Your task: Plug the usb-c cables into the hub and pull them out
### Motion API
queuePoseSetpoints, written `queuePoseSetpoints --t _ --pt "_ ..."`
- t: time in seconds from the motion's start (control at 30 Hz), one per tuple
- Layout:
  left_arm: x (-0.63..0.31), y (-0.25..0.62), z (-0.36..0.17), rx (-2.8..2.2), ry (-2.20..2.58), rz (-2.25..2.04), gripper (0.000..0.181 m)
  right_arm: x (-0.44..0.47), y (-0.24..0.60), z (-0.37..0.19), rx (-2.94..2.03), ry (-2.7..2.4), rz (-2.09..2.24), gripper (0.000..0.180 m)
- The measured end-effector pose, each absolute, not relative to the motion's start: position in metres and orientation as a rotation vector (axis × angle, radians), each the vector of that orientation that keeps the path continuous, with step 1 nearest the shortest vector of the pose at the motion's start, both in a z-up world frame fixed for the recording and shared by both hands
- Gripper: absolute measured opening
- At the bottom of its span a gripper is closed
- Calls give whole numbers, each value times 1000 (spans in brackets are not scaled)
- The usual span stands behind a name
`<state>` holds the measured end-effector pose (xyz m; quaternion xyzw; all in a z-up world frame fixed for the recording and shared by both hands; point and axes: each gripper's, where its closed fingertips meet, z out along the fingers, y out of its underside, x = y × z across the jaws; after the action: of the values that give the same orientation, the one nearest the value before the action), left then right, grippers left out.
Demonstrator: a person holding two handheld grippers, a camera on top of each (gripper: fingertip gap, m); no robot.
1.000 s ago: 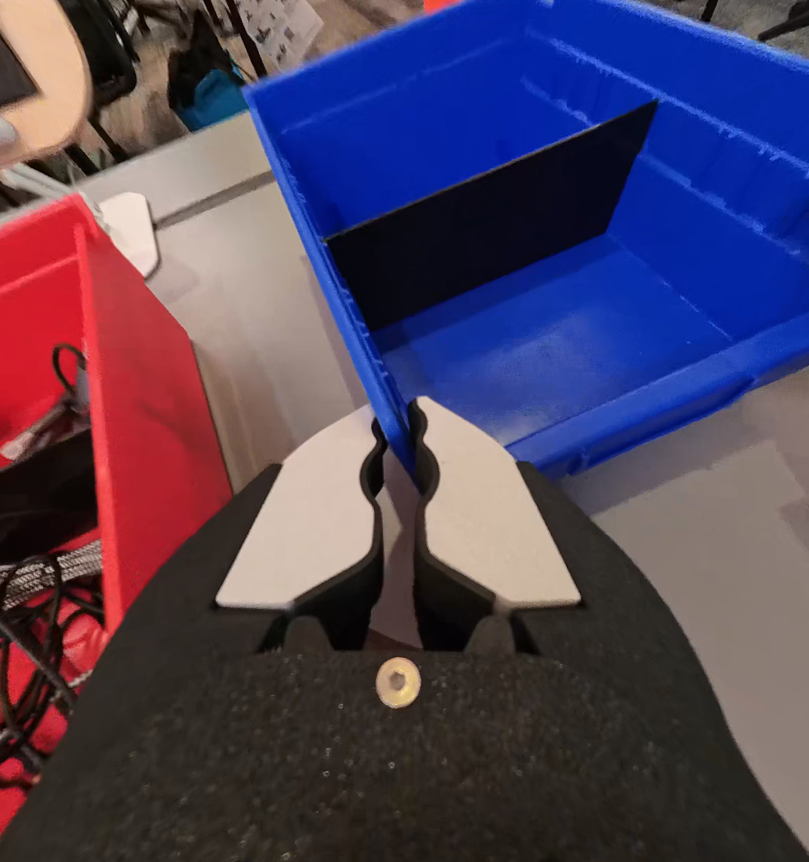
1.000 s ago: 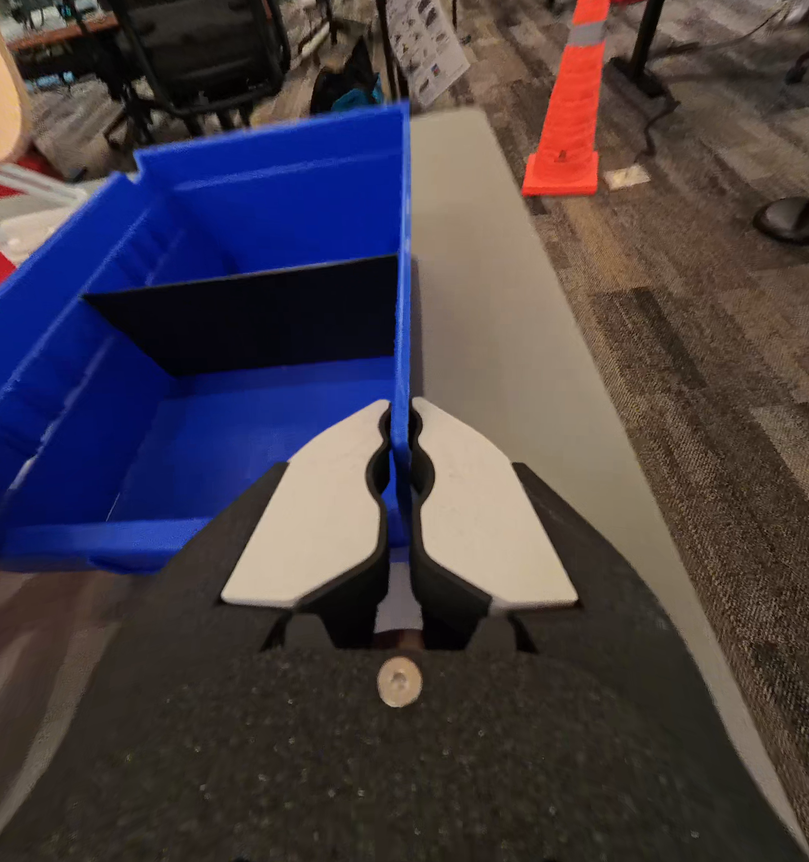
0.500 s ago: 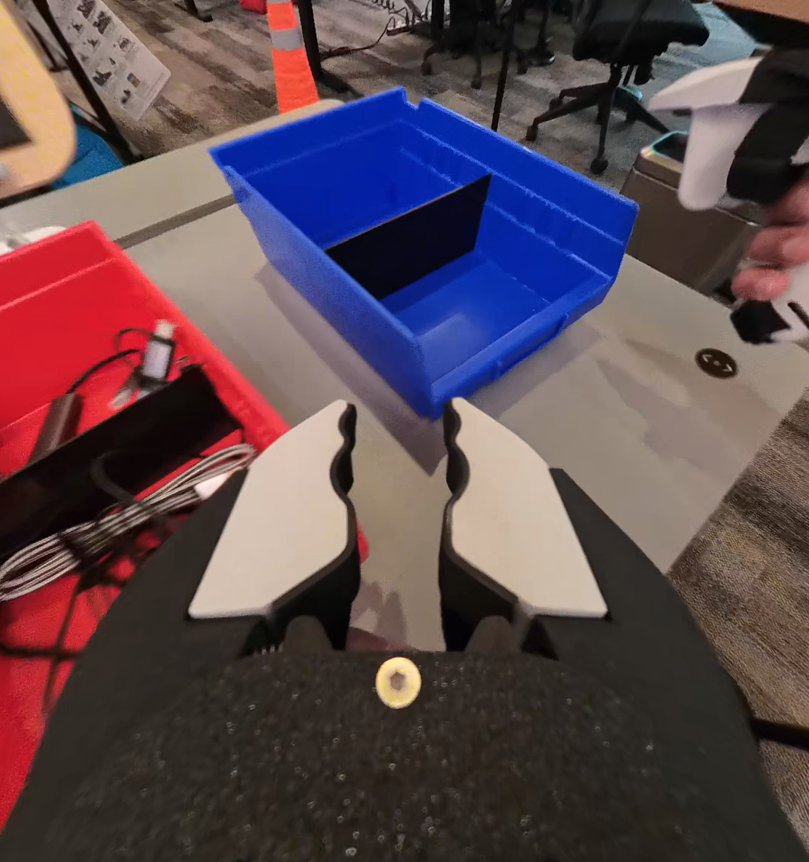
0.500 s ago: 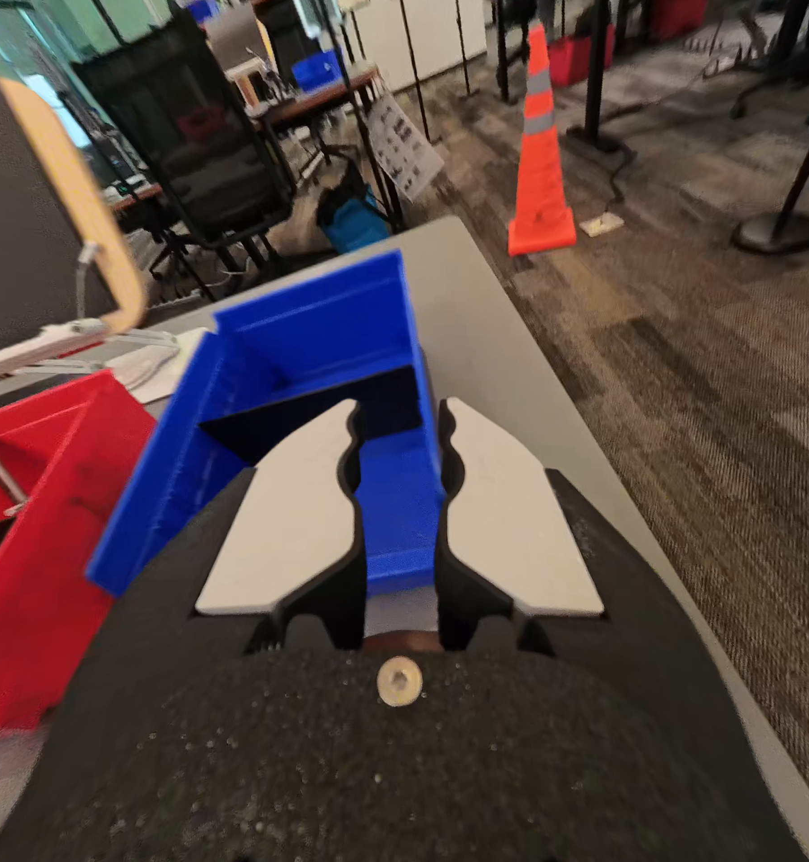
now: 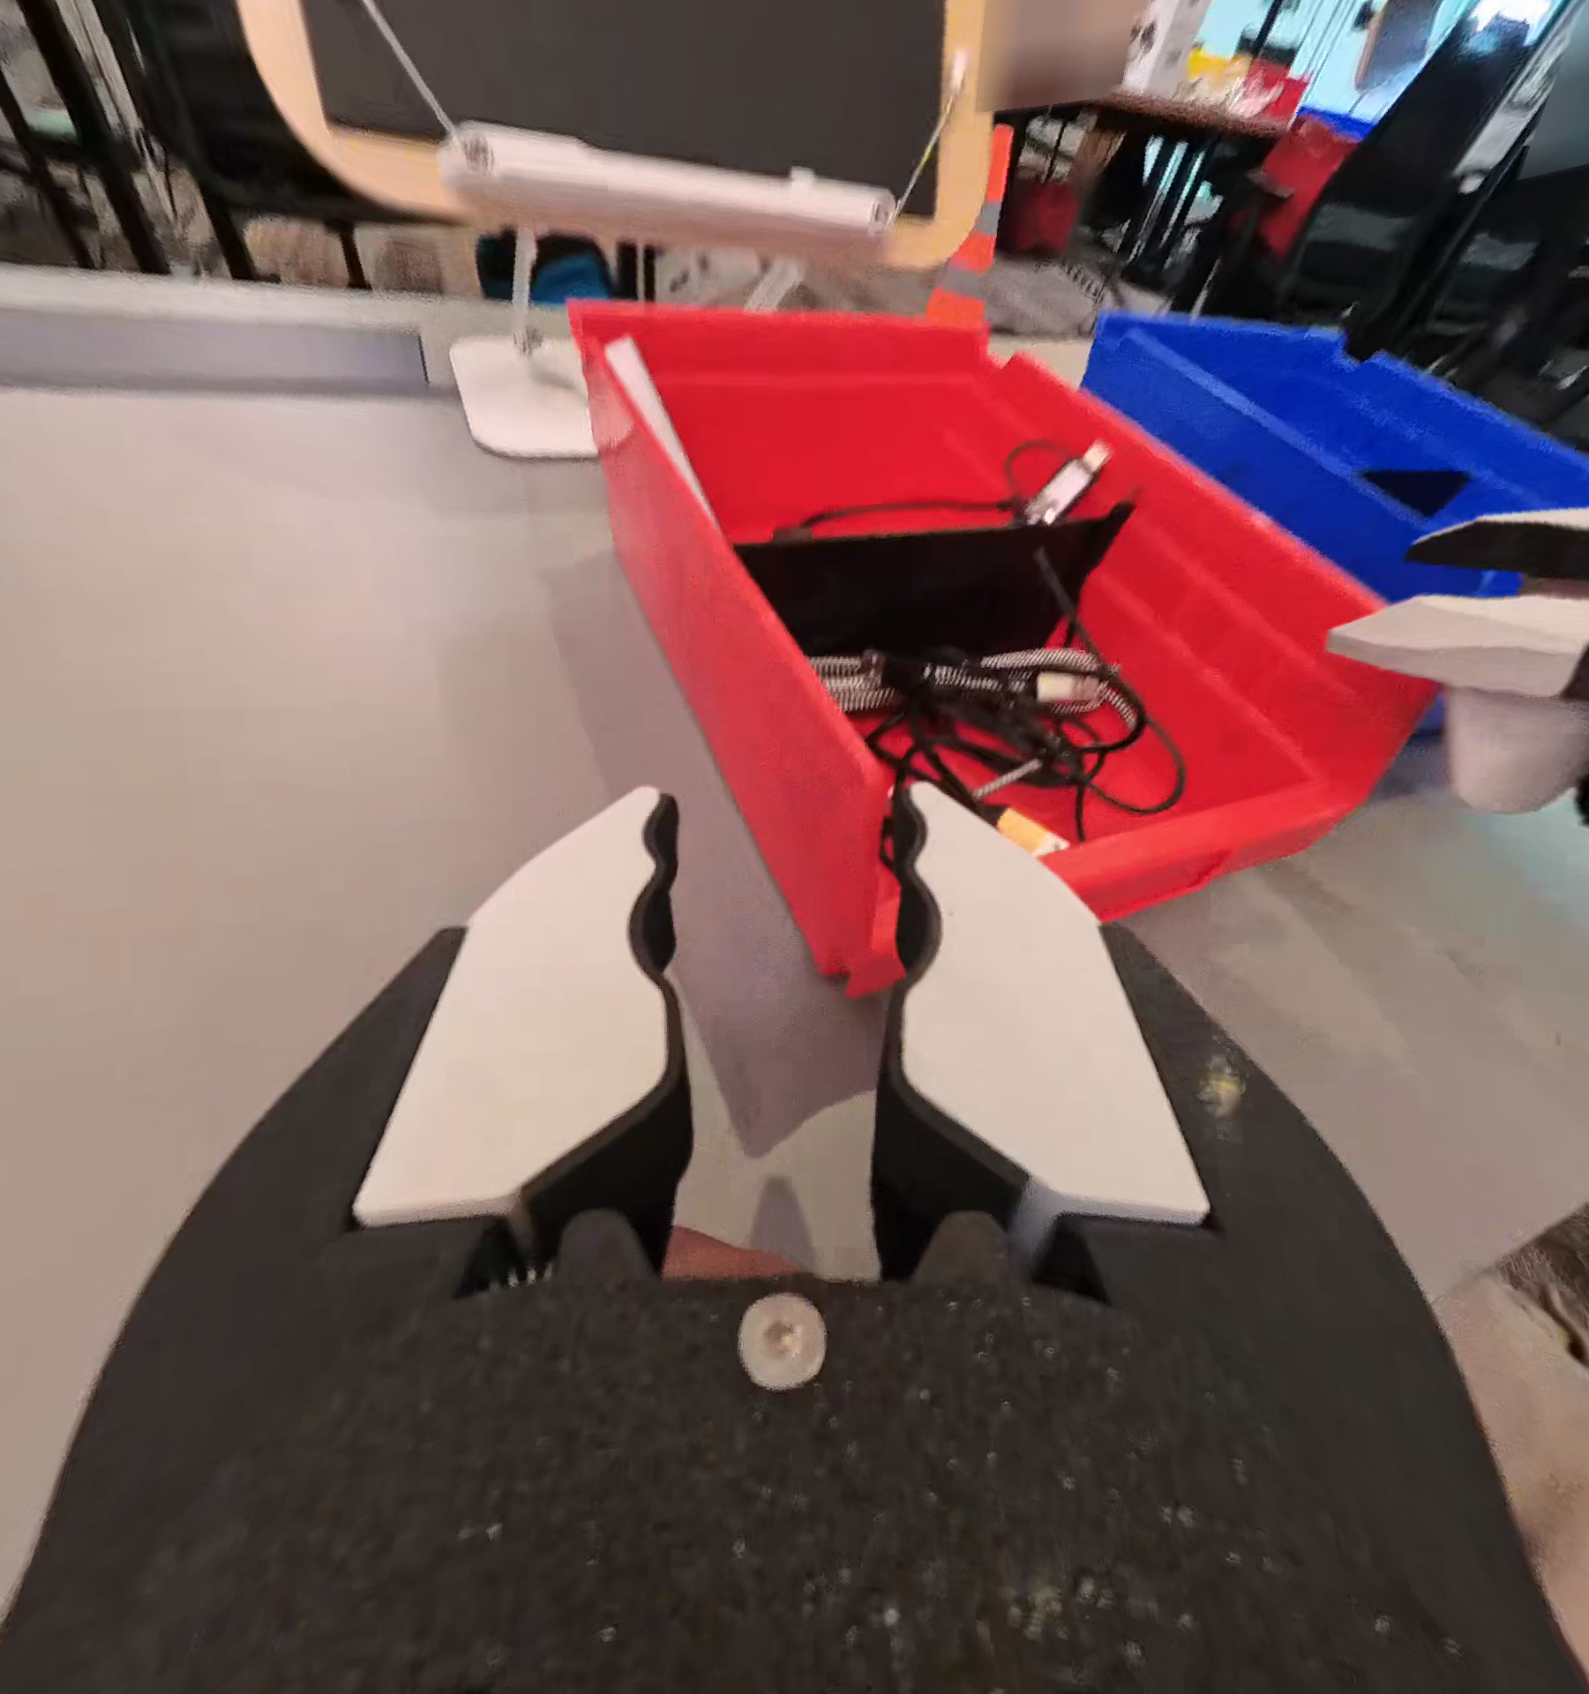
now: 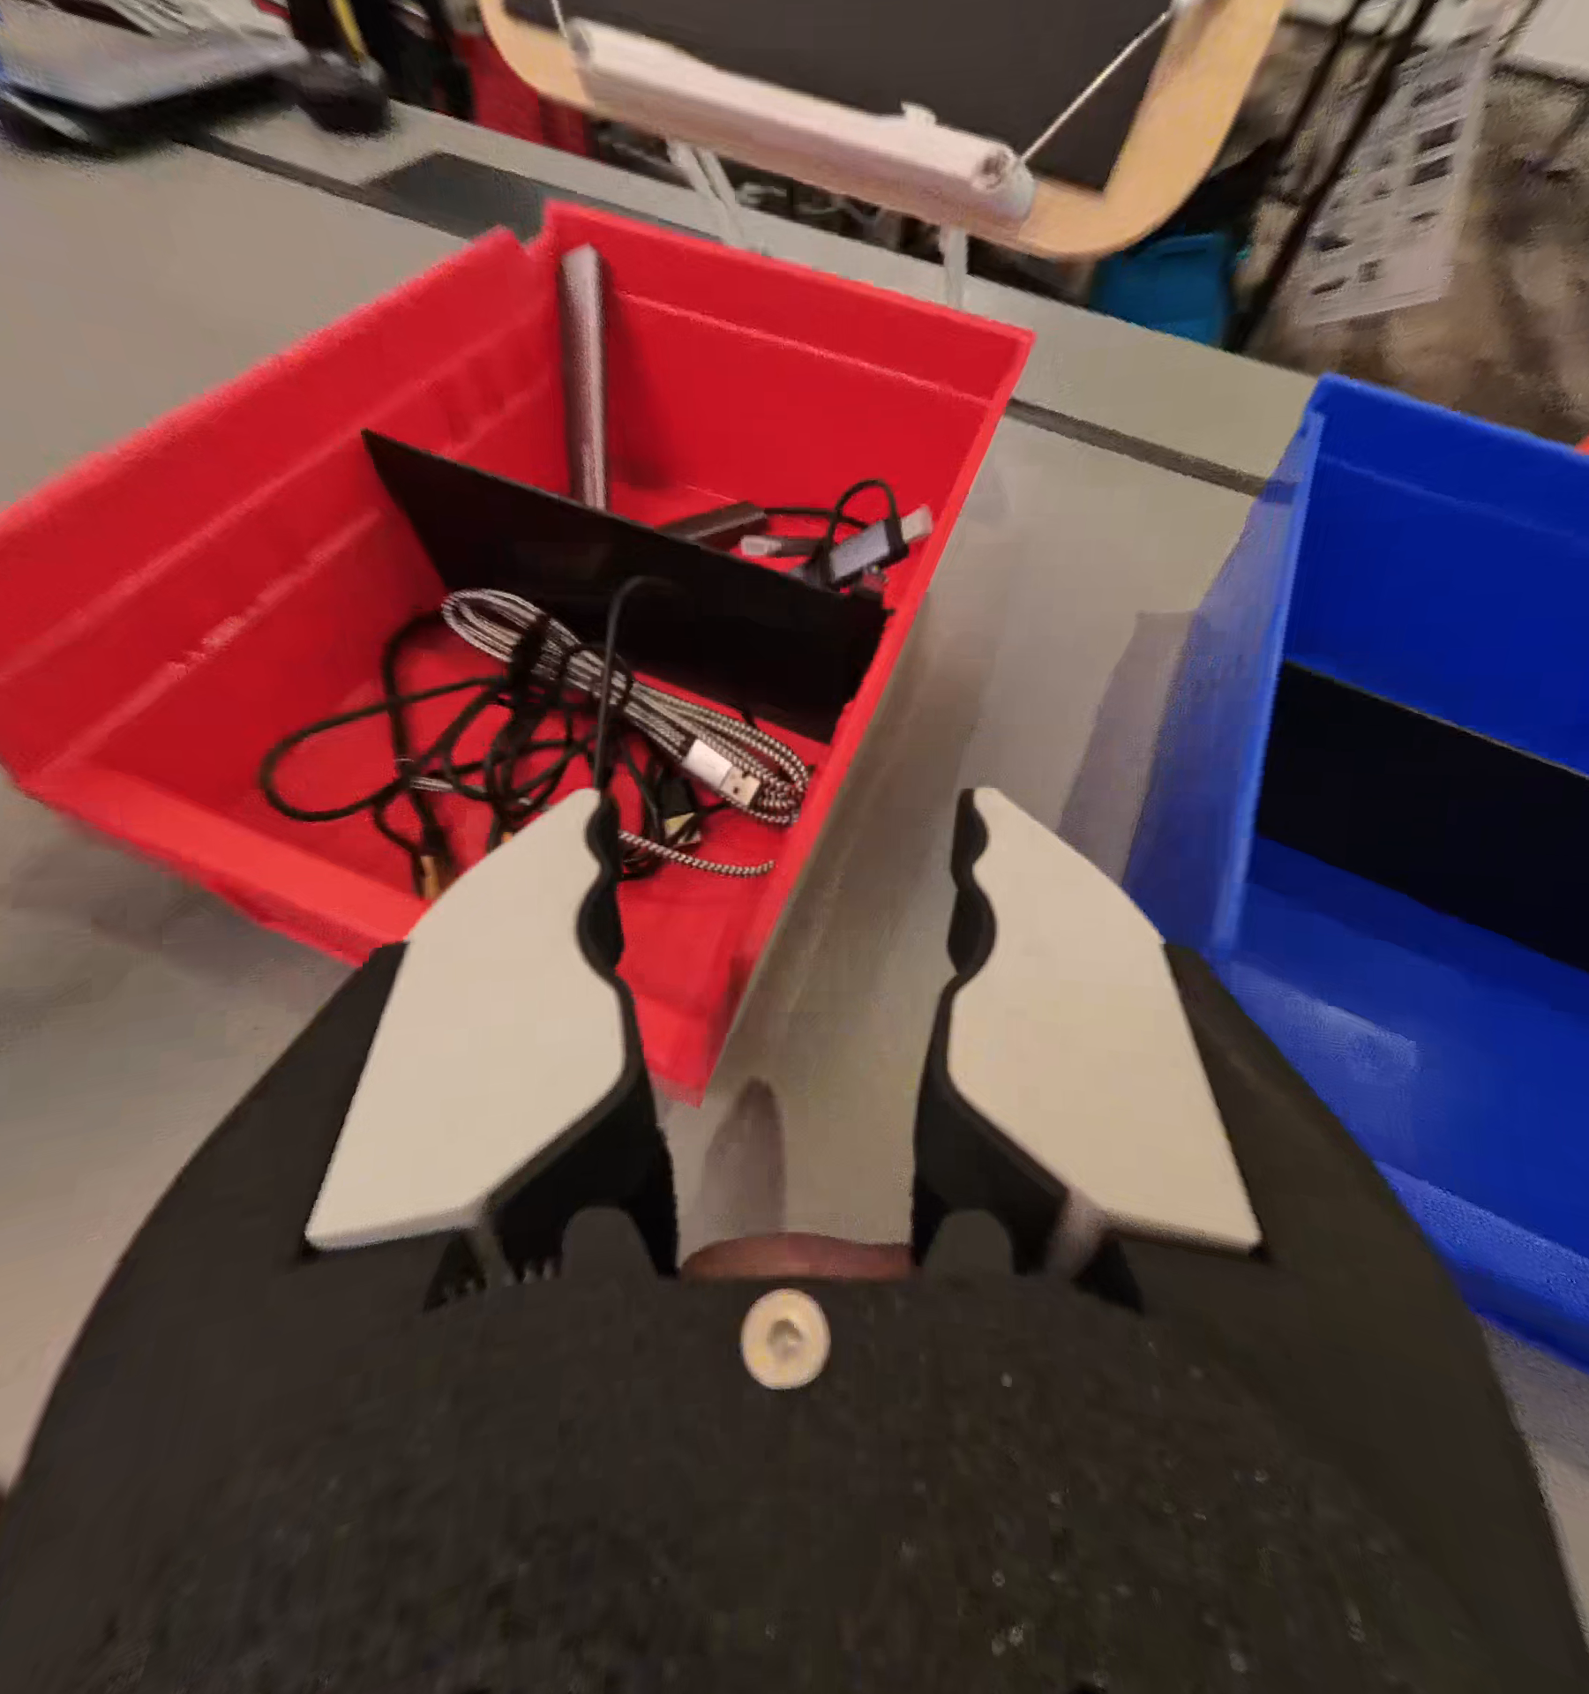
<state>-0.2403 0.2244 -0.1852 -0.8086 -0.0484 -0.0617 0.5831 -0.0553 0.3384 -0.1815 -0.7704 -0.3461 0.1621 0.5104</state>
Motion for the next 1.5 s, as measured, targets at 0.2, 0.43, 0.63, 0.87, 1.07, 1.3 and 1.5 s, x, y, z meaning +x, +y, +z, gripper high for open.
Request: queuePoseSetpoints --t 0.2,0.43,0.63,0.87,1.07,1.3,1.5 --pt "-223 254 -216 -2004 -119 -163 44 -56 340 -217 -1936 -665 308 65" --pt "-232 264 -232 -2087 -121 -47 13 -61 339 -225 -2046 -554 358 5" --pt "-289 249 -224 -2111 -173 81 2 -110 312 -194 -1975 -539 212 4" --pt "-416 201 -189 -2021 -233 241 2 -240 280 -177 -1892 -532 343 3" --pt "-512 177 -213 -2081 -277 227 2 -341 264 -203 -1962 -621 393 4" --pt "-537 170 -227 -2064 -312 272 3 -364 254 -223 -1905 -717 435 8" --pt "-547 157 -224 -2055 -321 487 31 -337 213 -217 -1891 -999 678 32"
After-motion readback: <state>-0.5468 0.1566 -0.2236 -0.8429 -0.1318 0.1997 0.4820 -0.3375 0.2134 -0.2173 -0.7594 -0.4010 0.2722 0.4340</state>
